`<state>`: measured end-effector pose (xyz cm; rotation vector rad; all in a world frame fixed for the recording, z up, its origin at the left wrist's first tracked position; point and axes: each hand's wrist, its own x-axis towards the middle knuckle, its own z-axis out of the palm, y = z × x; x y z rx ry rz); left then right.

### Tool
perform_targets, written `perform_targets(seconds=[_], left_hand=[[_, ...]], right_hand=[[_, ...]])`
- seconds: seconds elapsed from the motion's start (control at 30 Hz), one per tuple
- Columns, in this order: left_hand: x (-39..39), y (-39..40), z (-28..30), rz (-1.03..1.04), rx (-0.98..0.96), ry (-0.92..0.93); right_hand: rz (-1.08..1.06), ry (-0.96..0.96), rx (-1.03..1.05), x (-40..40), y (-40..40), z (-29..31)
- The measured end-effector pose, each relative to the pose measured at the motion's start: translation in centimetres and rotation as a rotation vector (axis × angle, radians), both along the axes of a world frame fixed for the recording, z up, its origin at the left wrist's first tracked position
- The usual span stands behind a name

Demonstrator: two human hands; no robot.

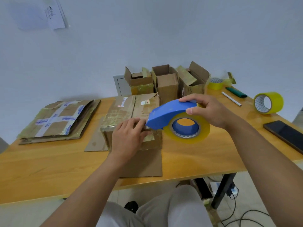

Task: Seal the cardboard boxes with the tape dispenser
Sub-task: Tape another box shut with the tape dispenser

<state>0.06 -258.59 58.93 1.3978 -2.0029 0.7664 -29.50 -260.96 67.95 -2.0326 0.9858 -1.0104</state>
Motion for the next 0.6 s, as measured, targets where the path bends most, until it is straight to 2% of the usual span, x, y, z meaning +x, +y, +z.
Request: perform_targets(seconds=[0.13, 0.27, 0.43, 0.6], left_hand=[[-1.0, 0.7, 0.6, 0.078, 0.066, -0.003], [-2.4, 1.2, 1.4, 0.157, 0.190, -0.105], [-4.1, 1.7, 1.9, 0.067, 0.199, -0.153], [-5.3, 1.2, 1.9, 0.058, 0.213, 0.041]], right_hand=[[-0.018, -0.102, 0.029, -3.1, 0.9, -1.5], [0.004, -0.086, 0.057, -3.2, 1.1, -2.8], [-0.014, -0.120, 0.099, -2.8, 0.8, -3.1], [-0.007, -0.122, 0.110, -2.7, 0.7, -3.8]])
